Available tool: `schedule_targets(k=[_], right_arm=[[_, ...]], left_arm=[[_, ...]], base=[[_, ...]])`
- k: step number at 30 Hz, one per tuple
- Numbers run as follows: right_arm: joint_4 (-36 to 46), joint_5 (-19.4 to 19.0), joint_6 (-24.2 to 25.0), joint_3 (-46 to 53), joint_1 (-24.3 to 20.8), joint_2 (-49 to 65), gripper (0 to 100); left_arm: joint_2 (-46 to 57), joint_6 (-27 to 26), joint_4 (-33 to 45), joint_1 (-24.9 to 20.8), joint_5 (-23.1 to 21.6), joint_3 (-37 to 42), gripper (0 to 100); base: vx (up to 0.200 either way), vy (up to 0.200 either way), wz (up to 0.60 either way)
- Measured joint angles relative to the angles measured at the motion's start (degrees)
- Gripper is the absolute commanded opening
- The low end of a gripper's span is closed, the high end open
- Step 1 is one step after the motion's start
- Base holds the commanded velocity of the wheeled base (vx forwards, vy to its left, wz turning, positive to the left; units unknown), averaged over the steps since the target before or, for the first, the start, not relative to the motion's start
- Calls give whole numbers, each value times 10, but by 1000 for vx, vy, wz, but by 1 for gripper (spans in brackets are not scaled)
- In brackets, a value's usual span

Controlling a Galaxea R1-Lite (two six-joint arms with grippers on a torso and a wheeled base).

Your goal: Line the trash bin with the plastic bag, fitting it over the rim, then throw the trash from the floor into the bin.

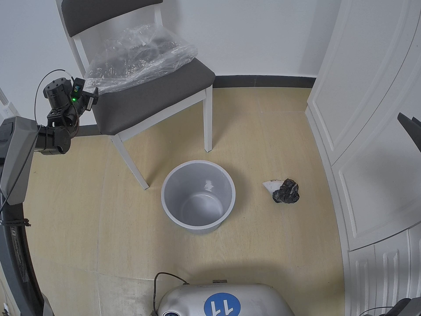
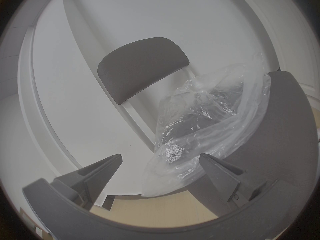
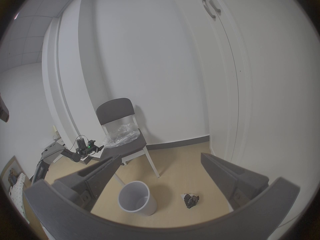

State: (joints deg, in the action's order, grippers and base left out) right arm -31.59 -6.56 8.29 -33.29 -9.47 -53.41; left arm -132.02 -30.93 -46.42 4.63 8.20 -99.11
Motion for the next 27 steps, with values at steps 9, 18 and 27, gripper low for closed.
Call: schedule_targets(k=[9, 18, 27], right_arm=[[-2, 0, 0, 0, 0, -3, 100], [-3, 0, 0, 0, 0, -6, 100], [-3, 0, 0, 1, 0, -7, 100]], left_arm=[[-36, 0, 9, 1, 4, -71, 100], [-48, 7, 21, 2, 5, -128, 100], [-35, 7, 5, 4, 2, -56, 100]], base=[[0, 0, 0], [0, 0, 0], [0, 0, 0]])
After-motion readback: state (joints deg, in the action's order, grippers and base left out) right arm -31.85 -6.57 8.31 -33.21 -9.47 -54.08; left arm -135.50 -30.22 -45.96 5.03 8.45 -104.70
